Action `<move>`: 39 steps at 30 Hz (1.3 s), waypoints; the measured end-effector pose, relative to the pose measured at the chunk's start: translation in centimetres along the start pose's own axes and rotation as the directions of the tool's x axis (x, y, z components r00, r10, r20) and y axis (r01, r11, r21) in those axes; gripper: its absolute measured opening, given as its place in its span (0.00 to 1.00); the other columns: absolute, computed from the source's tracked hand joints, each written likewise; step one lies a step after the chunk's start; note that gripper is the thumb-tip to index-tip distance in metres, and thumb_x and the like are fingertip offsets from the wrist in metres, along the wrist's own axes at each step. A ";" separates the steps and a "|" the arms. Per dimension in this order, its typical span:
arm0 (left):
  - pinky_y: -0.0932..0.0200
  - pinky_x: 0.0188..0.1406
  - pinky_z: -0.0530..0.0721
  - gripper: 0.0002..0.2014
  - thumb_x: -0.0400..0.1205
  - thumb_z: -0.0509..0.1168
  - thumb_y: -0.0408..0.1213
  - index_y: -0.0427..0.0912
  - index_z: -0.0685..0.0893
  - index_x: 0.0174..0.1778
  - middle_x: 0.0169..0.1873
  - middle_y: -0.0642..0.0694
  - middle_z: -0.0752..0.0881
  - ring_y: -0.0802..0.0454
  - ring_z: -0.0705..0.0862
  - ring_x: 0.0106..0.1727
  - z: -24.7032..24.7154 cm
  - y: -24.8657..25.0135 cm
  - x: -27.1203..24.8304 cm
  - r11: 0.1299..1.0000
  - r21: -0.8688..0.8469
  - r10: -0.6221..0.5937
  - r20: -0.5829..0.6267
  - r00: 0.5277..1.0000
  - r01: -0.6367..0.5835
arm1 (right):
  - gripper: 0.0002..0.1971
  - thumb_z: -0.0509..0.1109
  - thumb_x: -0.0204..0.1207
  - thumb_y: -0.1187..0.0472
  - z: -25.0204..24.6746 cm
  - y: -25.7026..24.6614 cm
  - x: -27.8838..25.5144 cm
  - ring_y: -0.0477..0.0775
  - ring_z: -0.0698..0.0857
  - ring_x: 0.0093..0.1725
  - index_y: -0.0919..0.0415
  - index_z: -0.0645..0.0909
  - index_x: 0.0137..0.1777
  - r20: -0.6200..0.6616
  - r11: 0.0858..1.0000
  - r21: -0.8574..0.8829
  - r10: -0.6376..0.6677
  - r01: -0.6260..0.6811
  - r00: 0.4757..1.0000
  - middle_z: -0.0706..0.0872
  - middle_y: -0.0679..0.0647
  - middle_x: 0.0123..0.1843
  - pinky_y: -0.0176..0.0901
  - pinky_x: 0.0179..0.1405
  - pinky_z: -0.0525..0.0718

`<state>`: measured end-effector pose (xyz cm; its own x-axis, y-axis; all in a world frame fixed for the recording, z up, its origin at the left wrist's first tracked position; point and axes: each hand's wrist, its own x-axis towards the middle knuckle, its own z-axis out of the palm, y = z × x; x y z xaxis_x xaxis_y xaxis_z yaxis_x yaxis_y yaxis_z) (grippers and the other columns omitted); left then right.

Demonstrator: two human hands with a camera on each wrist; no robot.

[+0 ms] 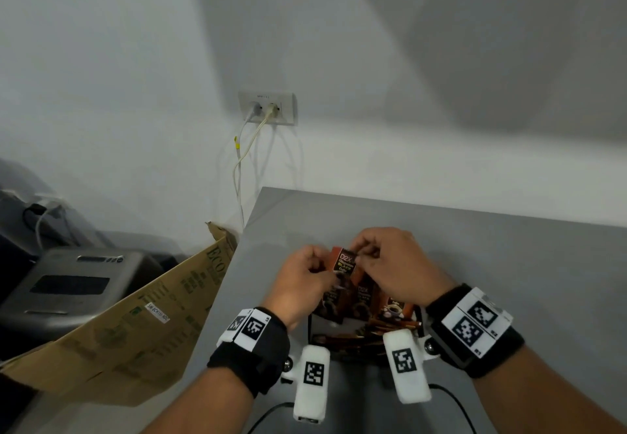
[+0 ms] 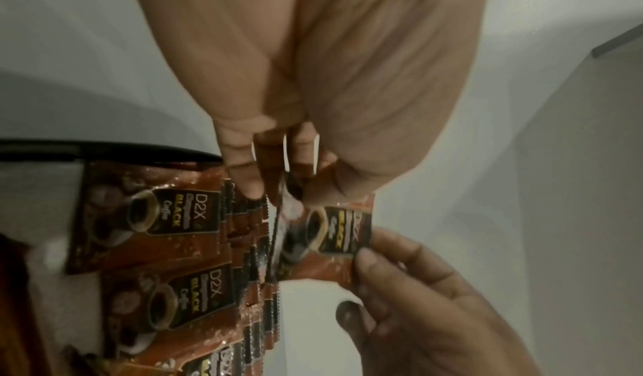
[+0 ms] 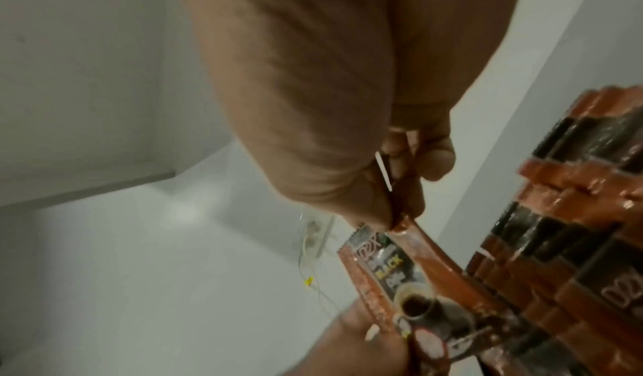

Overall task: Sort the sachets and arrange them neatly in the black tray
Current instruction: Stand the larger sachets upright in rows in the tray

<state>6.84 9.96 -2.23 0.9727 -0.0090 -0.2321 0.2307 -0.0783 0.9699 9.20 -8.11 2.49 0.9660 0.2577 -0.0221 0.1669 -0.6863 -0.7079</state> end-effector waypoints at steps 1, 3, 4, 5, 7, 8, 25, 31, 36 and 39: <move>0.48 0.43 0.86 0.11 0.75 0.70 0.24 0.40 0.85 0.51 0.43 0.39 0.89 0.48 0.87 0.40 -0.2 -0.2 0.1 1.000 -0.001 -0.011 -0.041 0.999 0.011 | 0.10 0.73 0.79 0.65 -0.4 0.5 -0.2 0.37 0.89 0.40 0.47 0.88 0.46 -0.008 1.000 -0.018 0.023 -0.023 1.000 0.91 0.42 0.39 0.30 0.43 0.86; 0.56 0.38 0.83 0.10 0.78 0.67 0.23 0.40 0.85 0.51 0.42 0.41 0.88 0.52 0.85 0.38 -0.8 -0.6 0.2 1.000 -0.008 -0.030 -0.101 0.994 0.029 | 0.11 0.71 0.81 0.66 -0.6 1.7 -0.8 0.39 0.89 0.37 0.47 0.87 0.45 0.011 0.996 -0.074 0.050 -0.049 0.999 0.91 0.43 0.38 0.31 0.39 0.87; 0.60 0.37 0.81 0.09 0.79 0.67 0.23 0.40 0.85 0.50 0.41 0.43 0.87 0.54 0.85 0.37 -1.1 -0.8 0.1 0.999 -0.013 -0.036 -0.111 0.993 0.035 | 0.11 0.70 0.82 0.67 -0.4 2.2 -1.2 0.39 0.89 0.36 0.48 0.86 0.45 0.032 0.993 -0.104 0.058 -0.055 0.998 0.91 0.43 0.37 0.32 0.37 0.87; 0.62 0.36 0.80 0.08 0.79 0.67 0.24 0.40 0.85 0.50 0.40 0.44 0.87 0.57 0.85 0.36 -1.3 -0.9 -0.1 0.999 -0.012 -0.040 -0.112 0.993 0.039 | 0.12 0.69 0.82 0.67 0.0 2.7 -1.5 0.39 0.89 0.35 0.48 0.86 0.46 0.050 0.989 -0.132 0.067 -0.060 0.997 0.91 0.43 0.38 0.33 0.38 0.88; 0.66 0.34 0.80 0.07 0.81 0.66 0.24 0.39 0.85 0.50 0.39 0.46 0.86 0.60 0.84 0.33 -1.4 -0.9 -0.5 0.999 -0.005 -0.038 -0.104 0.994 0.037 | 0.12 0.68 0.83 0.67 1.1 3.4 -1.8 0.38 0.88 0.36 0.47 0.87 0.48 0.071 0.976 -0.208 0.075 -0.059 0.995 0.90 0.43 0.42 0.35 0.42 0.89; 0.67 0.32 0.80 0.06 0.81 0.66 0.25 0.39 0.85 0.49 0.38 0.46 0.85 0.62 0.83 0.32 -1.4 -0.9 -0.7 0.999 -0.012 -0.036 -0.099 0.994 0.035 | 0.12 0.67 0.83 0.67 1.6 3.7 -1.8 0.38 0.87 0.38 0.47 0.87 0.49 0.085 0.967 -0.250 0.072 -0.048 0.994 0.90 0.43 0.44 0.34 0.43 0.87; 0.63 0.35 0.79 0.08 0.81 0.65 0.25 0.40 0.85 0.50 0.38 0.45 0.84 0.57 0.82 0.33 -1.7 -1.9 -1.7 0.995 0.019 -0.092 -0.075 0.993 0.093 | 0.10 0.78 0.75 0.52 -1.7 5.4 -6.4 0.33 0.85 0.47 0.47 0.88 0.56 0.290 0.977 -0.201 0.132 -0.075 0.948 0.86 0.36 0.49 0.25 0.45 0.80; 0.64 0.32 0.79 0.08 0.82 0.65 0.26 0.41 0.85 0.52 0.37 0.45 0.84 0.56 0.83 0.33 -0.6 -2.1 -1.6 0.995 0.041 -0.092 -0.028 0.995 0.093 | 0.16 0.76 0.76 0.46 -0.2 5.6 -6.6 0.38 0.84 0.51 0.45 0.84 0.62 0.332 0.951 -0.310 0.123 -0.015 0.935 0.86 0.40 0.55 0.36 0.53 0.84; 0.64 0.33 0.80 0.08 0.81 0.65 0.25 0.40 0.85 0.51 0.39 0.43 0.85 0.55 0.82 0.34 -0.9 -2.0 -2.0 0.995 0.028 -0.098 -0.022 0.995 0.099 | 0.13 0.73 0.79 0.48 0.3 5.7 -6.3 0.40 0.85 0.49 0.46 0.85 0.62 0.304 0.936 -0.352 0.091 0.023 0.948 0.87 0.41 0.53 0.34 0.50 0.83; 0.63 0.35 0.80 0.08 0.81 0.65 0.25 0.40 0.85 0.51 0.41 0.42 0.86 0.55 0.83 0.36 -1.2 -2.2 -2.0 0.994 0.027 -0.107 -0.022 0.994 0.108 | 0.12 0.69 0.80 0.48 0.8 5.8 -6.2 0.38 0.84 0.45 0.45 0.85 0.62 0.279 0.926 -0.375 0.063 0.049 0.958 0.87 0.40 0.50 0.29 0.43 0.81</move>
<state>4.43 11.31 -3.84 0.9426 0.0215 -0.3331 0.3335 -0.1057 0.9368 4.04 -13.17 -2.02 0.8810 0.3937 -0.2623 0.2755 -0.8777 -0.3920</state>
